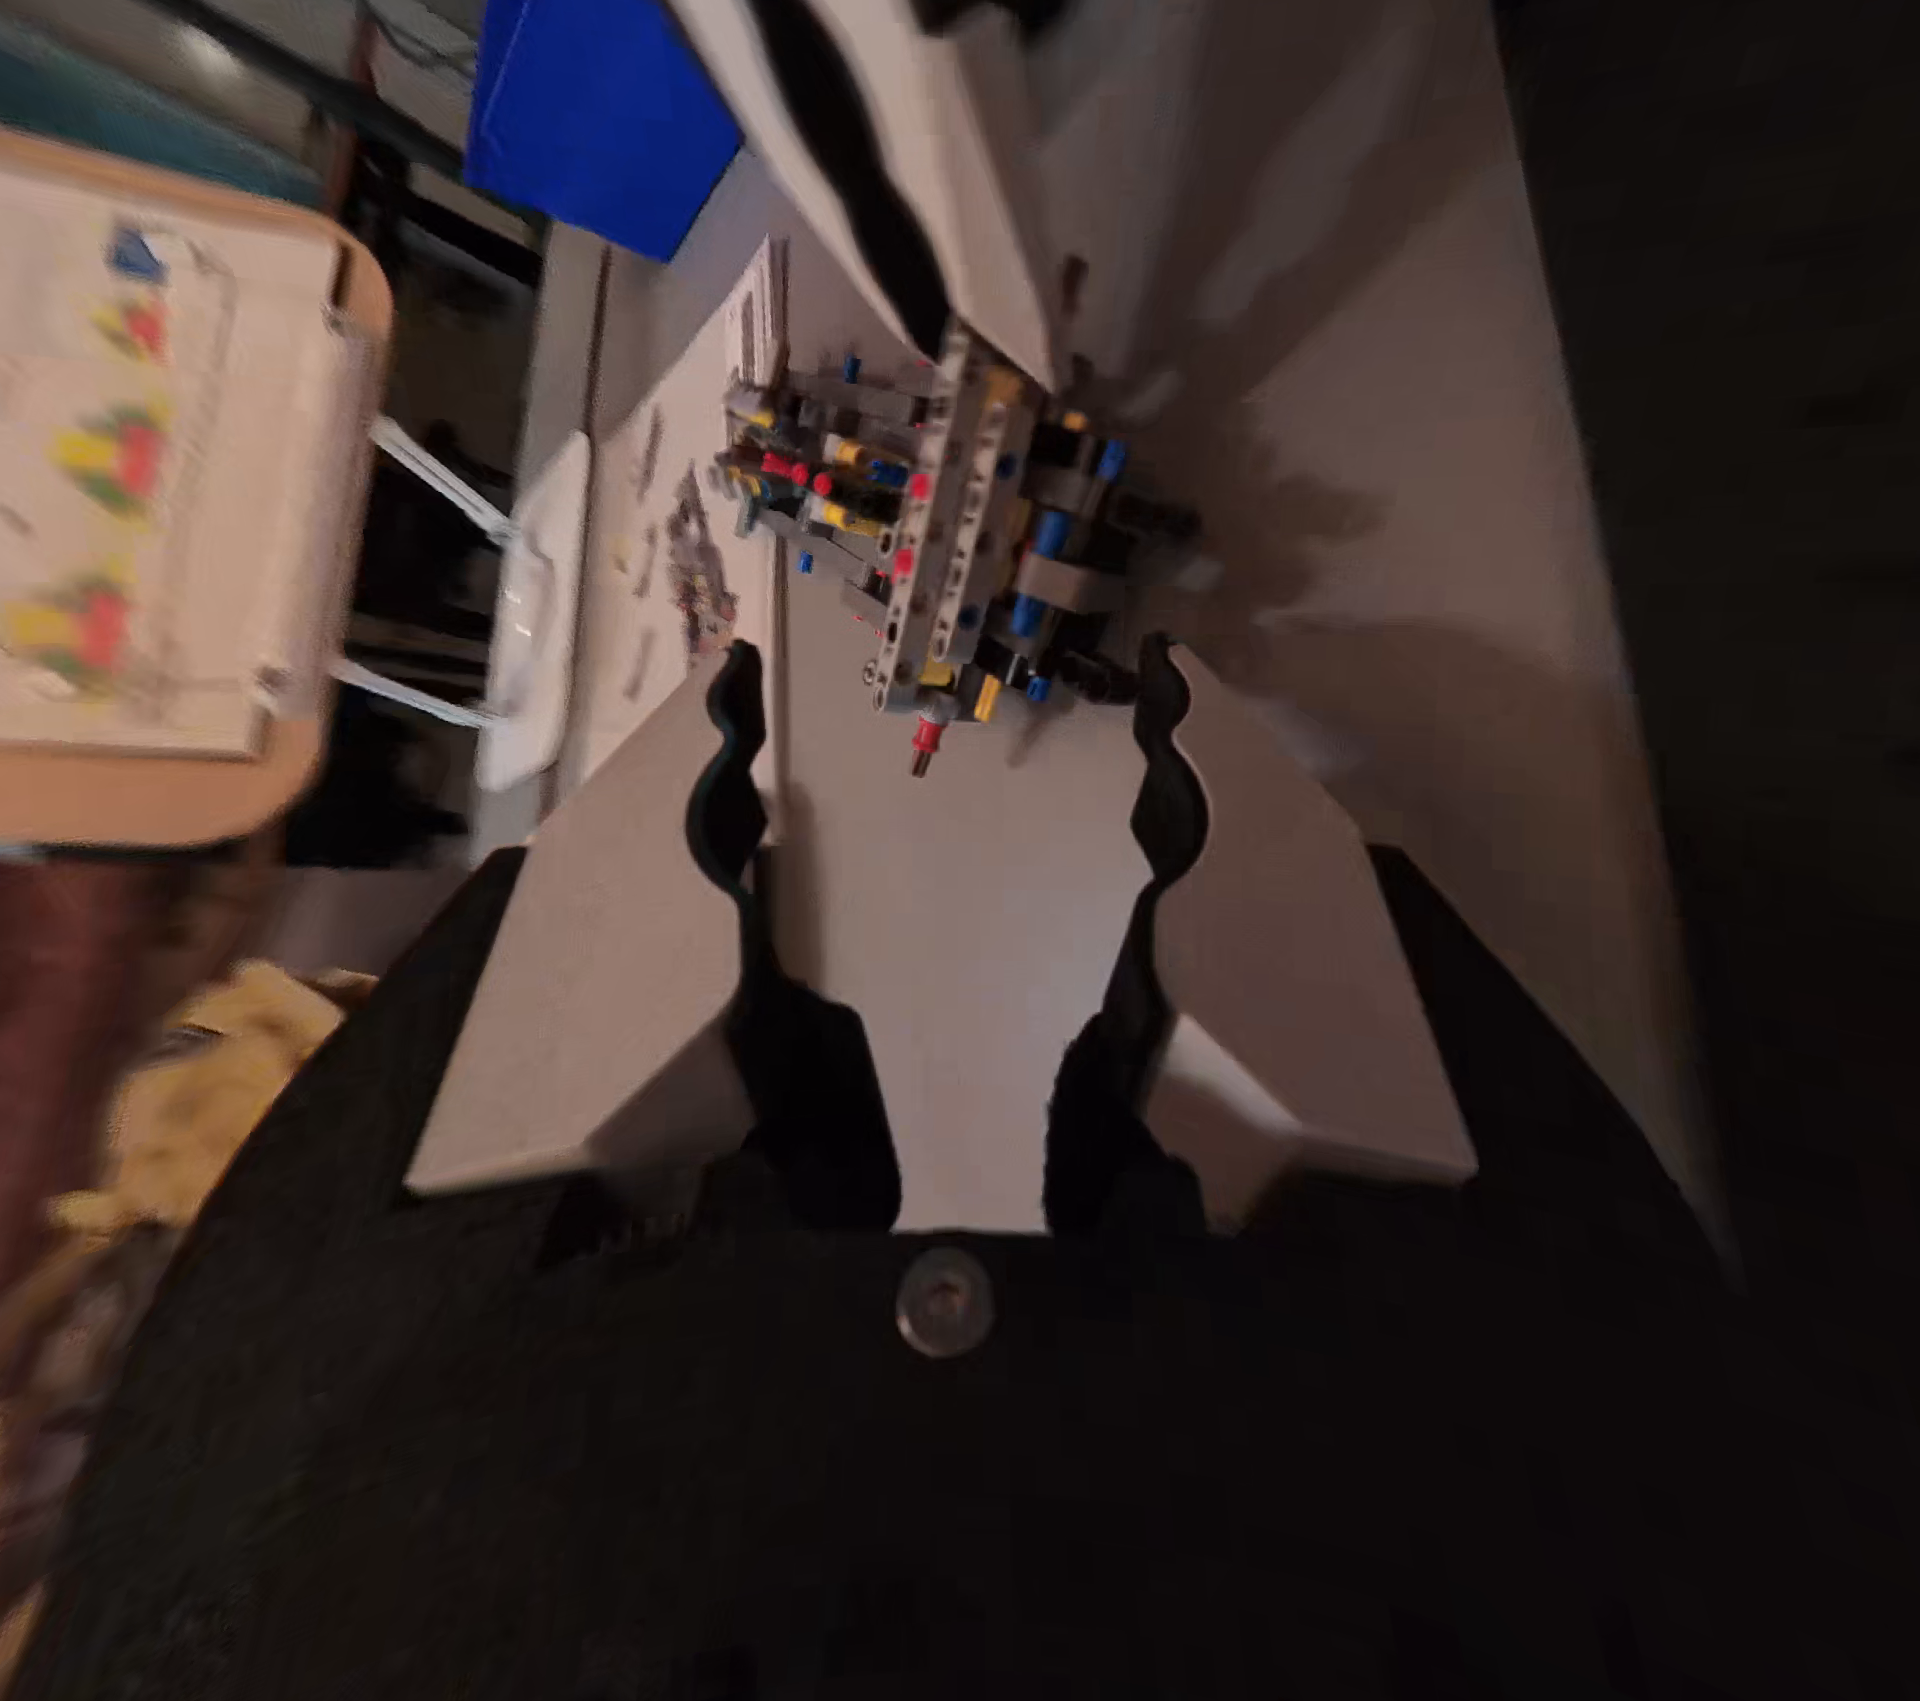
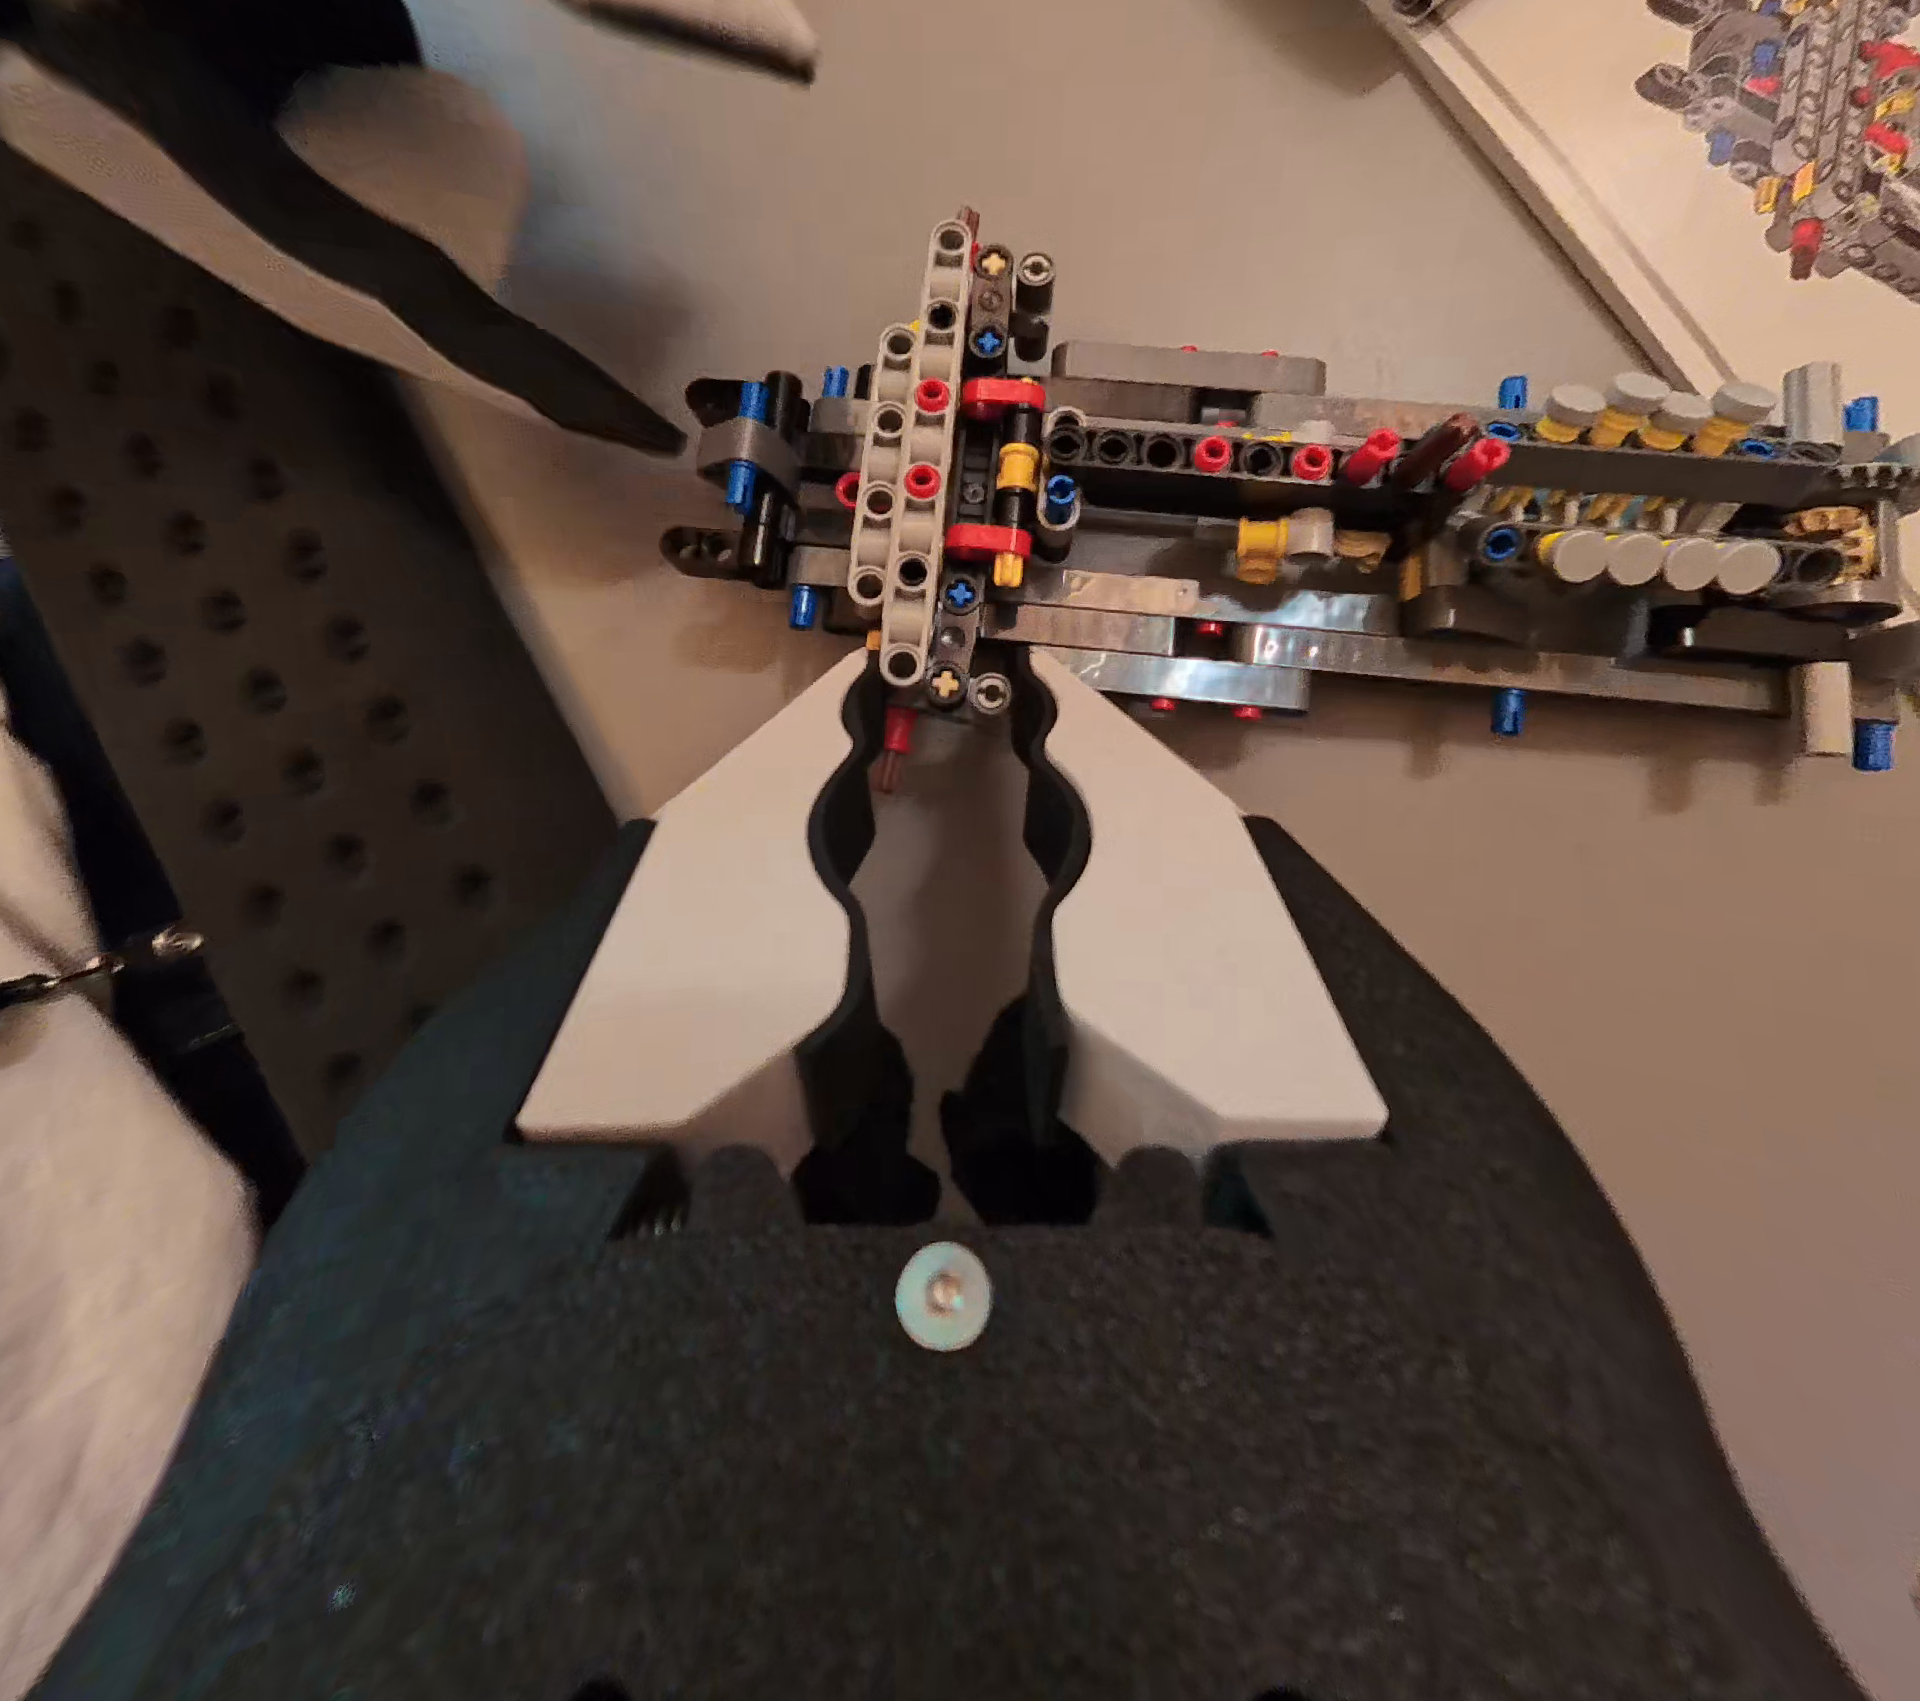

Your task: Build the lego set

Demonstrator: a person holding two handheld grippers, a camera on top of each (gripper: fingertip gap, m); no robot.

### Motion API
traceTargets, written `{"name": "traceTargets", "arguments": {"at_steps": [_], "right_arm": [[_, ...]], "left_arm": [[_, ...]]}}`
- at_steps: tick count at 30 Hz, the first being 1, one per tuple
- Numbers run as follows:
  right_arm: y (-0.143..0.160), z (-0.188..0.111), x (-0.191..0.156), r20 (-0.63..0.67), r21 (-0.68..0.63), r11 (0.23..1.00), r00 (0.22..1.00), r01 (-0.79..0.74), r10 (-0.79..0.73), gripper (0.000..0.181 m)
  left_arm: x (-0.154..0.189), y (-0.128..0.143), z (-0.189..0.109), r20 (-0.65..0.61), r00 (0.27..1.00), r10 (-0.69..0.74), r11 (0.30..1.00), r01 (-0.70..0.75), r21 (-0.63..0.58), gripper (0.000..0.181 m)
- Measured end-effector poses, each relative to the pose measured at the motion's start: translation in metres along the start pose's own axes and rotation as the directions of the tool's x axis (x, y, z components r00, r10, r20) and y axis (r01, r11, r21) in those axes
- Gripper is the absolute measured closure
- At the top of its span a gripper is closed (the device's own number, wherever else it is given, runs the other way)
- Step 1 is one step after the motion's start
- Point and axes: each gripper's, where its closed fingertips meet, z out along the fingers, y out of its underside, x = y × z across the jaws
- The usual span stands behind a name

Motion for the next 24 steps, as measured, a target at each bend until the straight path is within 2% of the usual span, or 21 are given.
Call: {"name": "traceTargets", "arguments": {"at_steps": [2,4,6,8,11,14,16,18,21,24], "right_arm": [[-0.004,-0.007,0.000,0.024,-0.012,1.000,1.000,-0.017,0.017,0.159],[-0.005,-0.011,0.001,0.046,-0.030,0.999,0.998,-0.036,0.037,0.159],[-0.008,-0.015,0.002,0.062,-0.031,0.998,0.997,-0.046,0.048,0.159],[-0.011,-0.019,0.002,0.075,-0.024,0.998,0.995,-0.060,0.062,0.159],[-0.015,-0.020,0.007,0.055,-0.005,0.999,0.997,-0.045,0.045,0.159],[-0.021,-0.025,0.007,0.073,0.063,0.998,0.997,-0.006,0.001,0.157],[-0.025,-0.035,0.004,0.096,0.127,0.991,0.994,0.039,-0.051,0.139],[-0.028,-0.049,0.006,0.023,0.195,0.972,0.990,0.130,-0.137,0.128],[-0.032,-0.062,0.001,-0.174,0.190,0.897,0.913,0.399,-0.370,0.129],[-0.036,-0.060,0.001,-0.351,0.011,0.748,0.703,0.664,-0.619,0.139]], "left_arm": [[0.004,-0.005,0.007,0.040,0.983,0.181,0.983,-0.180,-0.036,0.111],[0.010,-0.019,0.011,0.059,0.957,0.285,0.958,-0.285,-0.009,0.121],[0.008,-0.028,0.016,0.127,0.921,0.368,0.929,-0.369,-0.013,0.142],[0.006,-0.025,0.025,0.157,0.889,0.431,0.902,-0.428,-0.057,0.150],[-0.004,-0.018,0.032,0.207,0.879,0.429,0.903,-0.414,-0.115,0.157],[-0.011,-0.017,0.030,0.222,0.898,0.381,0.925,-0.366,-0.106,0.157],[-0.016,-0.014,0.028,0.216,0.909,0.357,0.934,-0.343,-0.103,0.157],[-0.019,-0.012,0.026,0.198,0.926,0.321,0.947,-0.310,-0.086,0.157],[-0.022,-0.012,0.024,0.173,0.944,0.281,0.960,-0.274,-0.064,0.157],[-0.022,-0.011,0.023,0.145,0.953,0.266,0.964,-0.259,-0.062,0.157]]}}
